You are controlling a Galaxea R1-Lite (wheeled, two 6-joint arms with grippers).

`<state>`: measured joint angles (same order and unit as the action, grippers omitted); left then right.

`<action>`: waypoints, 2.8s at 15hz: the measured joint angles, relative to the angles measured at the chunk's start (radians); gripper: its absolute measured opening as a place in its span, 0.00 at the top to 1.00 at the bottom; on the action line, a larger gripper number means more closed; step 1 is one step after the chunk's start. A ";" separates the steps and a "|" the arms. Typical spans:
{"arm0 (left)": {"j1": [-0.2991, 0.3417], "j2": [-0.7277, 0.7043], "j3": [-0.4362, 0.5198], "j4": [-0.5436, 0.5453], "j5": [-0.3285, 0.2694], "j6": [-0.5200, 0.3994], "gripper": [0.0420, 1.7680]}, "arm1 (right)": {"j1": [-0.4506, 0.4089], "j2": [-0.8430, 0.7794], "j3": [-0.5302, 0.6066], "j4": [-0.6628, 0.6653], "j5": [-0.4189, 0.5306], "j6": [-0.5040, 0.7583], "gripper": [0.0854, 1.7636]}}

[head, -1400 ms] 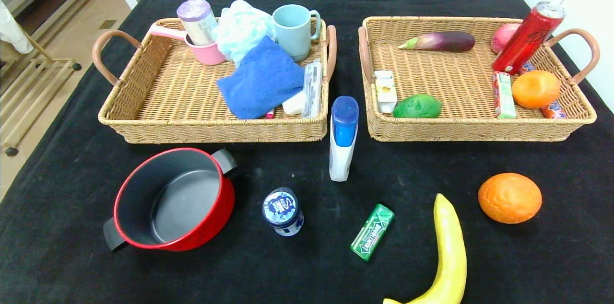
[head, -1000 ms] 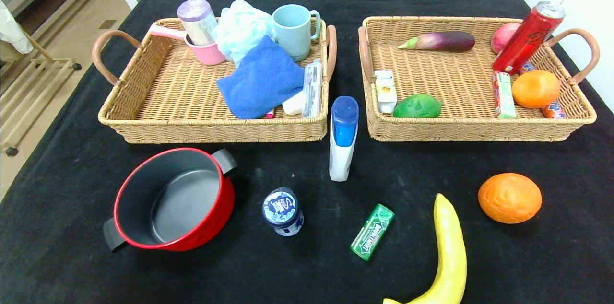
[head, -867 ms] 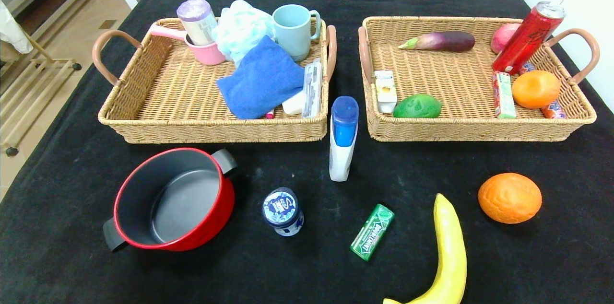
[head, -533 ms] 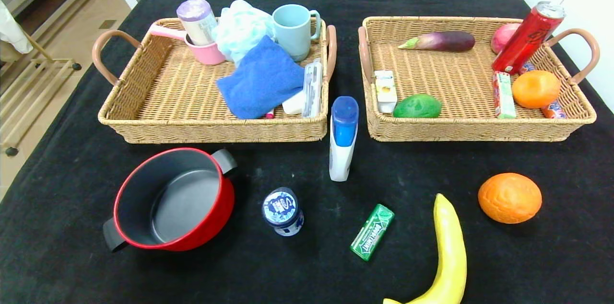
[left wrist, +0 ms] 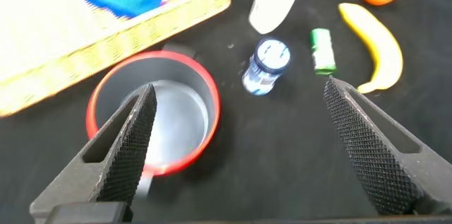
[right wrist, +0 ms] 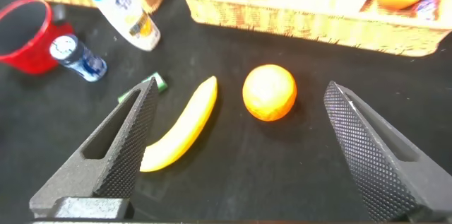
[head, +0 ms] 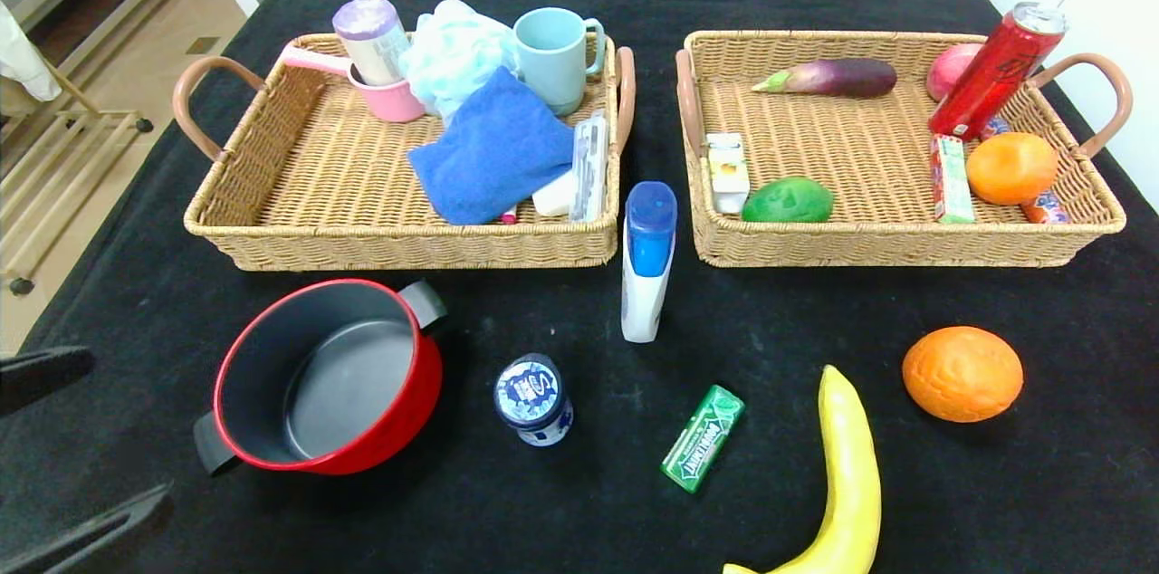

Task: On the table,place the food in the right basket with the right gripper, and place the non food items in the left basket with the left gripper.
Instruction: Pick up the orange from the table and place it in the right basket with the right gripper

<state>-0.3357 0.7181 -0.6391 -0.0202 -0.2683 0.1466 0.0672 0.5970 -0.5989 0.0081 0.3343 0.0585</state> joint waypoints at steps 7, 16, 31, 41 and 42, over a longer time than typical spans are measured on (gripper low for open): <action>-0.090 0.148 -0.057 -0.004 -0.005 0.013 0.03 | 0.293 0.240 -0.072 -0.029 -0.228 -0.004 0.03; -0.102 0.271 -0.055 -0.126 0.044 0.008 0.03 | 0.417 0.440 -0.111 -0.100 -0.336 -0.007 0.03; -0.118 0.245 -0.054 -0.124 0.043 0.006 0.03 | 0.380 0.575 -0.509 0.553 -0.542 0.301 0.03; -0.118 0.233 -0.047 -0.123 0.037 0.013 0.03 | 0.279 0.880 -0.659 0.606 -0.550 0.427 0.03; -0.118 0.232 -0.047 -0.124 0.037 0.010 0.03 | 0.277 0.894 -0.661 0.604 -0.542 0.427 0.03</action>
<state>-0.4540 0.9504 -0.6864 -0.1438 -0.2317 0.1566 0.3438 1.4909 -1.2600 0.6119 -0.2081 0.4853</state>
